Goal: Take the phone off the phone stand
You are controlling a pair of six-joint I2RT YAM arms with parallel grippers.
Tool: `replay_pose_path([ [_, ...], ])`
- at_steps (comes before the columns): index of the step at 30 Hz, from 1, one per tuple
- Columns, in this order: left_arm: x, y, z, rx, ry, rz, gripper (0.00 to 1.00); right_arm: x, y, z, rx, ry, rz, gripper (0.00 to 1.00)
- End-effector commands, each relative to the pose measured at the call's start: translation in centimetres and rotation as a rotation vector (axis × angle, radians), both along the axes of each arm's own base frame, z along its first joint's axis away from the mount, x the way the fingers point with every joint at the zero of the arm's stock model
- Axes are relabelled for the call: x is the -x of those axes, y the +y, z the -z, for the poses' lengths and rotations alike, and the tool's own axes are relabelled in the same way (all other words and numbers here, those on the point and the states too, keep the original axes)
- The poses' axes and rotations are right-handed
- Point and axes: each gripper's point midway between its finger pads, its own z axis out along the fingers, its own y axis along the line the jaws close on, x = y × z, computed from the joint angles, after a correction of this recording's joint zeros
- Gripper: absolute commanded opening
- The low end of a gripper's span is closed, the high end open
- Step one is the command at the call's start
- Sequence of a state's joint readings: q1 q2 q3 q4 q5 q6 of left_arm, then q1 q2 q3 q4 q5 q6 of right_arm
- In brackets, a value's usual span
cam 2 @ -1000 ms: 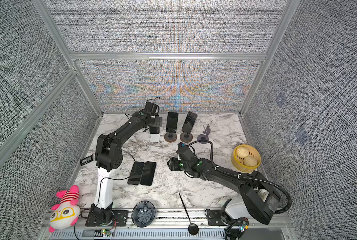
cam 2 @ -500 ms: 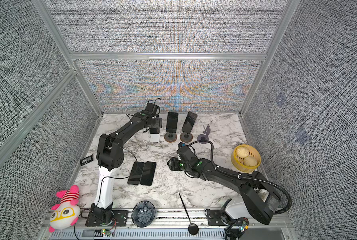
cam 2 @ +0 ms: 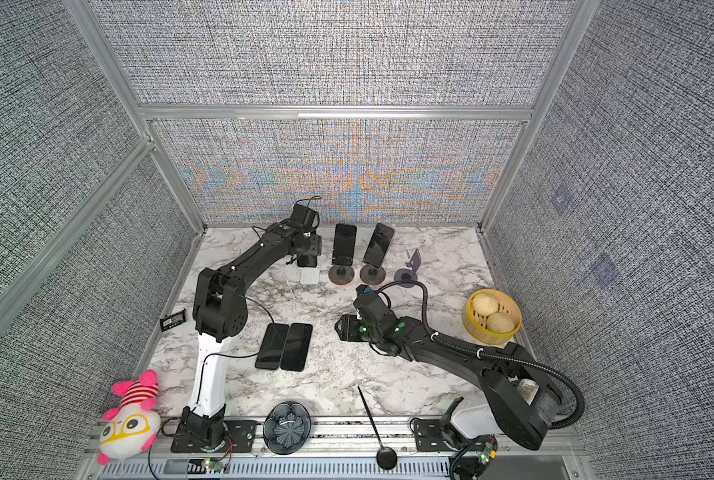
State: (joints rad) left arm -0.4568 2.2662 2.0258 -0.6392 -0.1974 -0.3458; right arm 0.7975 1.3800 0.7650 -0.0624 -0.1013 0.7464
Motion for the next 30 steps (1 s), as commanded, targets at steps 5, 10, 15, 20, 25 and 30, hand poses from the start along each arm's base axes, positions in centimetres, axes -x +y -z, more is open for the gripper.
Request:
replay_pose_path([
  [5,0.3,0.6,-2.2,-0.009,-0.027,-0.017,0.65,-0.4,0.1,-0.5,-0.005,-0.019,0.008,0.61],
  [10,1.1,1.0,-4.3,0.002,-0.039,-0.018,0.61,-0.4,0.0,-0.5,-0.001,-0.02,0.01,0.61],
  [15,2.4,1.3,-6.5,0.025,-0.051,-0.014,0.53,-0.4,-0.1,-0.5,0.002,-0.022,0.009,0.61],
  [20,3.8,1.6,-7.7,0.033,-0.034,-0.001,0.5,-0.4,-0.3,-0.4,0.008,-0.021,0.009,0.61],
  [25,6.0,1.7,-8.6,0.04,-0.005,-0.004,0.4,-0.2,-1.0,-0.4,0.031,-0.024,0.017,0.61],
  [30,9.3,0.9,-9.1,0.061,0.024,0.029,0.33,0.2,-2.4,0.0,0.066,-0.016,0.037,0.61],
])
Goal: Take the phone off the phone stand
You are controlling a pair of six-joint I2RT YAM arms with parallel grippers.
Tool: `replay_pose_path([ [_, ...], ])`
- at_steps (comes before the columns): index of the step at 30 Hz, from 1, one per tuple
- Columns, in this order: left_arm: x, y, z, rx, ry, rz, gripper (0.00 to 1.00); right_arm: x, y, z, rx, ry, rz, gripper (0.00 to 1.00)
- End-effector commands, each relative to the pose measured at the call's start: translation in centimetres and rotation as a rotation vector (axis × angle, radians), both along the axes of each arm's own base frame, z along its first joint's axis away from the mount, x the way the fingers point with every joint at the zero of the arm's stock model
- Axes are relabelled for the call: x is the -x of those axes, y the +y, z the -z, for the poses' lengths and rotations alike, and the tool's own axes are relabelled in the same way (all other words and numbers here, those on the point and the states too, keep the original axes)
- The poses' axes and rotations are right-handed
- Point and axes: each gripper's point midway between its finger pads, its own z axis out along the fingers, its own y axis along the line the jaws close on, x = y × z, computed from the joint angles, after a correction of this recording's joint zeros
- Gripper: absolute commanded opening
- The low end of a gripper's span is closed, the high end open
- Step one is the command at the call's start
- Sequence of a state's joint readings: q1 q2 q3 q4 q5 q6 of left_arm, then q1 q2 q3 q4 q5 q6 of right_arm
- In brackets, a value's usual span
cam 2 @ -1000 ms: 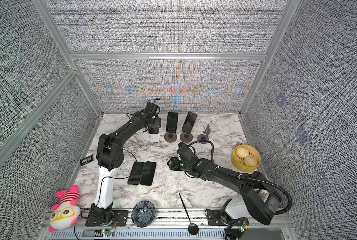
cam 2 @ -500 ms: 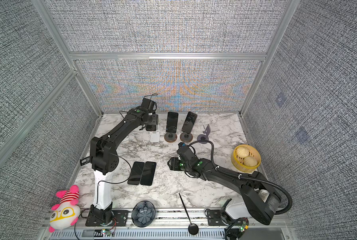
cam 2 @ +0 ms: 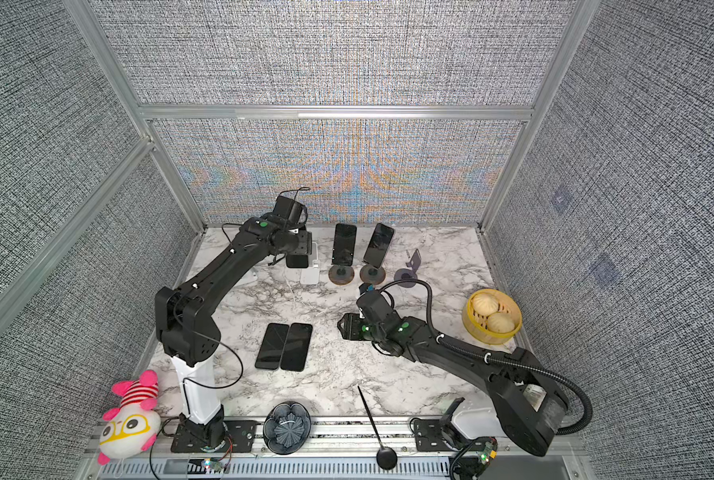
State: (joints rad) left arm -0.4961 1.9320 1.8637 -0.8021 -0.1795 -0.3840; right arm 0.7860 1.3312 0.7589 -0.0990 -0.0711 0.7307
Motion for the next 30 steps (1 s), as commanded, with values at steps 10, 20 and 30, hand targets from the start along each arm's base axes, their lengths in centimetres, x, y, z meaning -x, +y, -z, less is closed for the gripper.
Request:
replay_pose_path([
  [10,8.9,-1.7,0.5,-0.009,0.121,0.025,0.17,1.2,-4.2,1.6,0.095,0.035,0.059,0.61],
  [20,15.4,-4.0,2.8,-0.017,0.227,0.073,0.0,1.0,-6.0,1.2,0.145,0.027,0.056,0.62],
  [30,21.4,-6.8,7.7,-0.051,0.422,0.142,0.0,0.8,-8.1,1.9,0.171,0.045,0.103,0.62],
])
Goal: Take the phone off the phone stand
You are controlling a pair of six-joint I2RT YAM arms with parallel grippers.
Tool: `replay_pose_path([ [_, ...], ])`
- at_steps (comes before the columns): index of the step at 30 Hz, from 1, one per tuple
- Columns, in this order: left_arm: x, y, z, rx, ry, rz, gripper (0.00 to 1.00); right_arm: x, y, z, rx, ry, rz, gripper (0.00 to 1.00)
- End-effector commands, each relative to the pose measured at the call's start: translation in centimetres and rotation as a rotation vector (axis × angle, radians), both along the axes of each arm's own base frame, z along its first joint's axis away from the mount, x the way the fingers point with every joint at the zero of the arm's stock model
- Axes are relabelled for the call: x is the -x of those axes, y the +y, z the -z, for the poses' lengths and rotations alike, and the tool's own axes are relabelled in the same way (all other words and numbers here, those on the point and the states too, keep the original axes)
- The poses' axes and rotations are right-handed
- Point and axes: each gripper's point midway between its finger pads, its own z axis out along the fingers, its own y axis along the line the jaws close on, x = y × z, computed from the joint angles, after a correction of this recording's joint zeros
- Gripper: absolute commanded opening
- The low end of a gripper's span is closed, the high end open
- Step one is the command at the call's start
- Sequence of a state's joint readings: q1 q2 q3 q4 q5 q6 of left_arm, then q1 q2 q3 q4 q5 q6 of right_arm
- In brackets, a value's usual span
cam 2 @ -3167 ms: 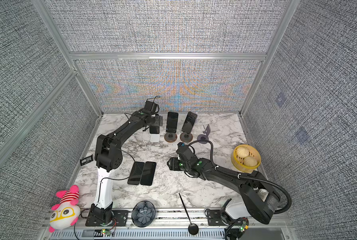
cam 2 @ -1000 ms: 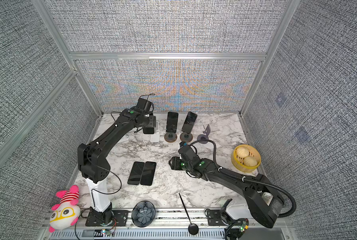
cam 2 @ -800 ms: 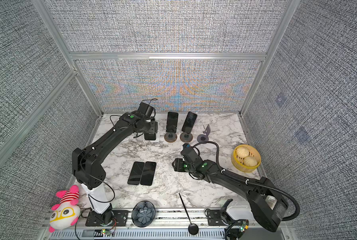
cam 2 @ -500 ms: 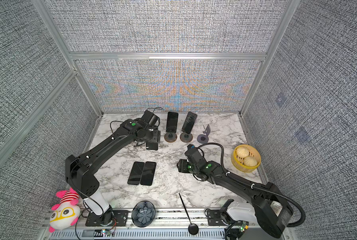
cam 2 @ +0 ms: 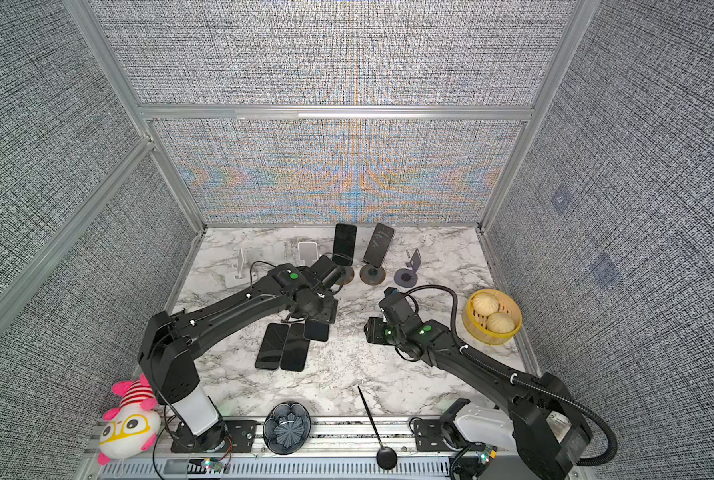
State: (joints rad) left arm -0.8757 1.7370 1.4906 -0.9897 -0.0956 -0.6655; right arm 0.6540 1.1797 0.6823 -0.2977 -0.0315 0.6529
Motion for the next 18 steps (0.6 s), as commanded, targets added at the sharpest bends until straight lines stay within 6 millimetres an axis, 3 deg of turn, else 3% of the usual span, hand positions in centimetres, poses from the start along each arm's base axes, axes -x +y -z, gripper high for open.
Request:
replay_pose_path([
  [1,1.5,-0.4,1.1,-0.002,0.062,-0.014,0.0,0.3,-0.9,0.4,0.035,0.01,0.006,0.62],
  [11,2.8,-2.2,5.9,-0.009,0.184,-0.004,0.0,0.6,-3.7,-0.5,0.053,-0.015,0.08,0.62],
  [18,3.1,-2.0,8.1,-0.053,0.225,-0.004,0.0,0.7,-4.9,-0.9,0.05,-0.035,0.117,0.62],
])
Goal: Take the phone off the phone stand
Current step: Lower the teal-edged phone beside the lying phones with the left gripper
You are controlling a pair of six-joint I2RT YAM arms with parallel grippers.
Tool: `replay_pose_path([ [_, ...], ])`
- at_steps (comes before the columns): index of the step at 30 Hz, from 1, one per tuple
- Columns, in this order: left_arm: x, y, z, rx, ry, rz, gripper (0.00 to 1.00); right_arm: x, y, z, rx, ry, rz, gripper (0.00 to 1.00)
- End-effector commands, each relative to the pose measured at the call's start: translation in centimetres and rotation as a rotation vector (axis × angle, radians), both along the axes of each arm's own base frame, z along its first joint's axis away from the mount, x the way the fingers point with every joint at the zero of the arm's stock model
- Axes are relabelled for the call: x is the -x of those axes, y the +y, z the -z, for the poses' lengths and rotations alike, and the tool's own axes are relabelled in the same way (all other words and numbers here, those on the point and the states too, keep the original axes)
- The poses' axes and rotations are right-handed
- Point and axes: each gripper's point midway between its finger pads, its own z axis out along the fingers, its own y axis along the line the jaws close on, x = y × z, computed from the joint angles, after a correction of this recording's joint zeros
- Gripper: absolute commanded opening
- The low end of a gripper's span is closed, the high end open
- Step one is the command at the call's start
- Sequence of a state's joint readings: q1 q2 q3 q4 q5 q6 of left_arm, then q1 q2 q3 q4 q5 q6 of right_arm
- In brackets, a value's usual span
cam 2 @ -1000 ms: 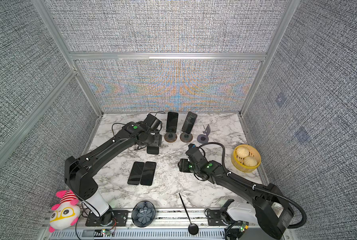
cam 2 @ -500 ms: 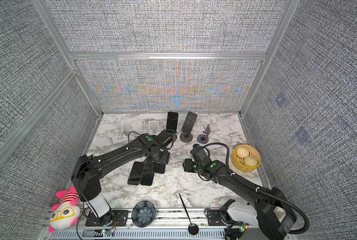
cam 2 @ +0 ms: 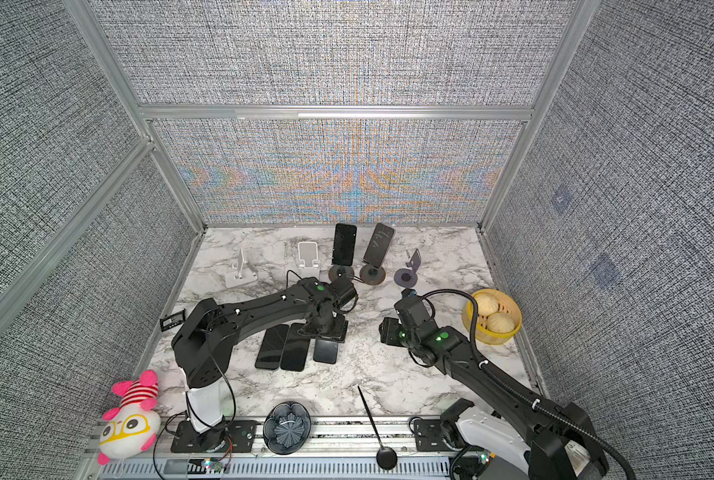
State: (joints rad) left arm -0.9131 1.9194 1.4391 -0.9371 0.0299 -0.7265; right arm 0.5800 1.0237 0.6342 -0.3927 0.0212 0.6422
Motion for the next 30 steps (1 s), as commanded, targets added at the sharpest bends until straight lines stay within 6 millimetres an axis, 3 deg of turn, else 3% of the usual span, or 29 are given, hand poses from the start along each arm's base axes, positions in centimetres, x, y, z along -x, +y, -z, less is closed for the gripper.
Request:
replay_pose_path([
  [1,0.2,-0.2,0.5,0.002,0.016,0.0,0.0,0.2,-0.8,0.2,0.019,0.002,0.021,0.62],
  [19,0.9,2.5,3.1,-0.169,0.078,-0.013,0.0,0.2,-0.6,0.8,0.004,0.02,0.015,0.62],
  [25,0.8,1.9,4.0,-0.151,0.087,-0.013,0.24,0.3,-0.3,1.2,-0.004,0.036,0.009,0.62],
  [30,0.7,1.9,4.5,-0.16,0.087,-0.011,0.27,0.3,-0.3,1.4,-0.003,0.041,0.007,0.62],
])
